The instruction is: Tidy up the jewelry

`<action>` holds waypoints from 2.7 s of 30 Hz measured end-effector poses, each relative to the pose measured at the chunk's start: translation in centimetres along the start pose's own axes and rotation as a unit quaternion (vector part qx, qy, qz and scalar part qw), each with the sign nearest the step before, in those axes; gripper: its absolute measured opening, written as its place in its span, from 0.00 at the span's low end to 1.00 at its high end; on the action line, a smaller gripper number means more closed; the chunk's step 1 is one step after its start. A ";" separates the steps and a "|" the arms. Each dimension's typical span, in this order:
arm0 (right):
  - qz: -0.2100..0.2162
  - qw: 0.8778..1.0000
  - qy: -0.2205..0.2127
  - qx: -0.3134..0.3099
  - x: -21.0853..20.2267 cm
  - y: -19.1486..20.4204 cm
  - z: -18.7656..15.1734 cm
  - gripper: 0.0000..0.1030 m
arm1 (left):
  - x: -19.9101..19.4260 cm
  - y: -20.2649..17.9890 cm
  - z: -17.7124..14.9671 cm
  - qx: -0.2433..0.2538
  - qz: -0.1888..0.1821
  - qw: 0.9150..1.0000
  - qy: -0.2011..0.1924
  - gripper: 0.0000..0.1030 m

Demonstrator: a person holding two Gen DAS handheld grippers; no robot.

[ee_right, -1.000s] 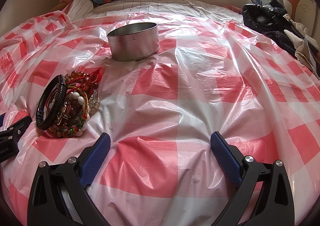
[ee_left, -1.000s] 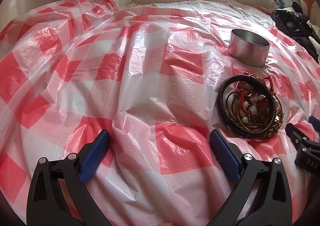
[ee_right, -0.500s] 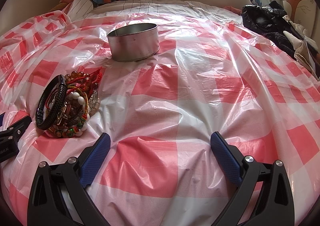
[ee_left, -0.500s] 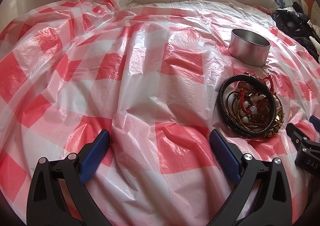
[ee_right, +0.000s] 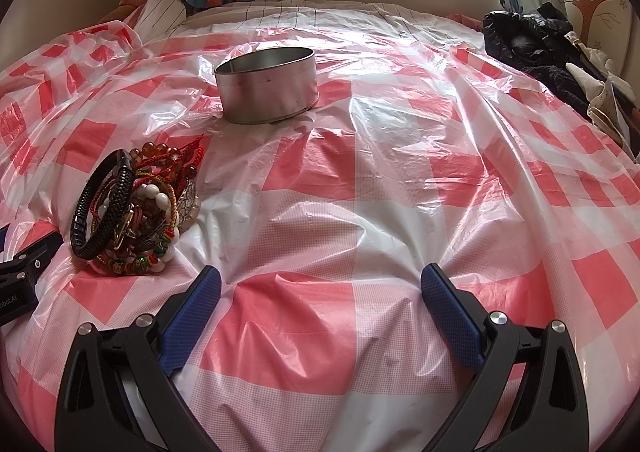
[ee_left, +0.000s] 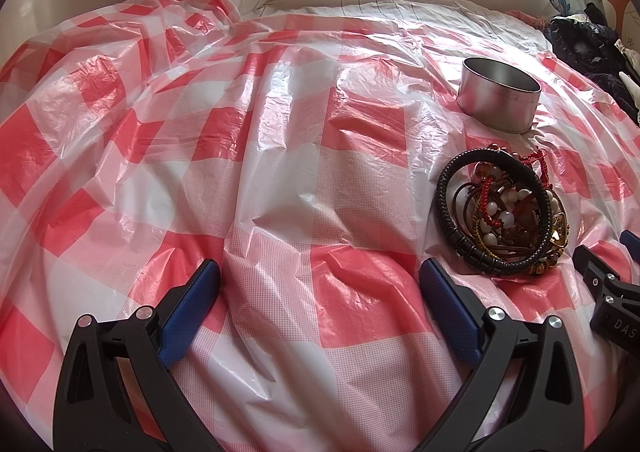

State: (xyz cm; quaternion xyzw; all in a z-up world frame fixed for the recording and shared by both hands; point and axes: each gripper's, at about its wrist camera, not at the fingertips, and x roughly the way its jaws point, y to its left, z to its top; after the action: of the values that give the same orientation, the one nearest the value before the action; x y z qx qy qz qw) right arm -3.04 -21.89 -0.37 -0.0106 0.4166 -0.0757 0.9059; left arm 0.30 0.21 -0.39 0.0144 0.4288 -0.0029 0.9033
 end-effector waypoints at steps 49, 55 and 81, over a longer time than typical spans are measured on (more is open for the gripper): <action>0.046 0.999 -0.012 -0.006 -1.3 0.1 1.0 0.93 | -1.0 -3.8 5.2 0.167 -0.099 0.980 -0.042 0.59; 0.056 0.998 -0.014 -0.002 -1.5 0.1 0.9 0.93 | 0.5 -5.1 4.9 0.194 -0.105 0.975 -0.026 0.30; 0.285 0.957 0.017 -0.042 0.2 4.3 6.3 0.53 | -0.8 1.7 7.9 0.034 -0.152 0.987 -0.032 0.06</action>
State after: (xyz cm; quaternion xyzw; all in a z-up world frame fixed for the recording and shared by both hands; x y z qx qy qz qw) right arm 2.46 -17.91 3.22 0.0720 0.4208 0.2029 0.8812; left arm 5.97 1.69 5.24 -0.0207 0.3967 -0.1548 0.9046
